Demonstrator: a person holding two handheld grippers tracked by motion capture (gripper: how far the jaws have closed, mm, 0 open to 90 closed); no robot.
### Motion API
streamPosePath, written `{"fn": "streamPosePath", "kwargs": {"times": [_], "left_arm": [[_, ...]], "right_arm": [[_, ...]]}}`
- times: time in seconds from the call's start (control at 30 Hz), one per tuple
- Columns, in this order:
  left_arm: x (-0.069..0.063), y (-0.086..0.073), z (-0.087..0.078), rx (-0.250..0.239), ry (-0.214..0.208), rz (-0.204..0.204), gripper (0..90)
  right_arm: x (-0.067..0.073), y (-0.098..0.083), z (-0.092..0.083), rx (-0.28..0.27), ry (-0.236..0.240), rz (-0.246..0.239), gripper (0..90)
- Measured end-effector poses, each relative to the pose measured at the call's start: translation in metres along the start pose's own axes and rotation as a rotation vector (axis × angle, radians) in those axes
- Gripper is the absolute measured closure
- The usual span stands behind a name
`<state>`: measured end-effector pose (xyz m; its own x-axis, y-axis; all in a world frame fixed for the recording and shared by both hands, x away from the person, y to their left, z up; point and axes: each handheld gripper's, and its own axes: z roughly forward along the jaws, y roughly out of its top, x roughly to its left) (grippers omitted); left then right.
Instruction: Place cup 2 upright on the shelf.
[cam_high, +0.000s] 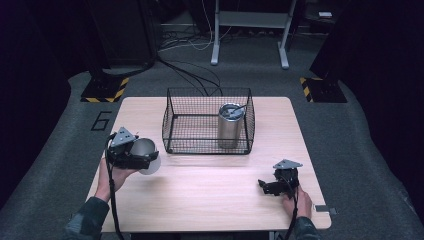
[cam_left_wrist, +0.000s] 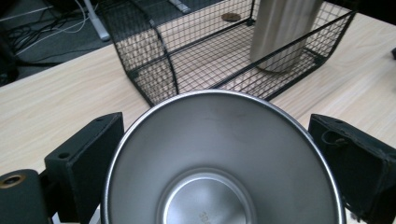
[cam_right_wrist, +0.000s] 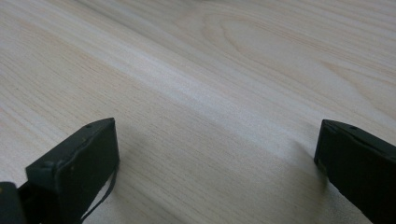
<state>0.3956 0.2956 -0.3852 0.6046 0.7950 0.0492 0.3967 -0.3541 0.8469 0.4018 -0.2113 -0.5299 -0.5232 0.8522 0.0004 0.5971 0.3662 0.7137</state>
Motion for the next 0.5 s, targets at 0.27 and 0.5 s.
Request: {"fn": "streamPosePath", "kwargs": {"times": [0.27,0.5], "left_arm": [[-0.013,0.008,0.001,0.004,-0.03,0.033,6.4],[-0.022,0.016,0.004,0.004,-0.058,0.055,6.4]], "right_arm": [[0.0,0.0,0.0,-0.001,0.0,-0.001,0.0],[0.0,0.0,0.0,0.0,0.0,0.0,0.0]]}}
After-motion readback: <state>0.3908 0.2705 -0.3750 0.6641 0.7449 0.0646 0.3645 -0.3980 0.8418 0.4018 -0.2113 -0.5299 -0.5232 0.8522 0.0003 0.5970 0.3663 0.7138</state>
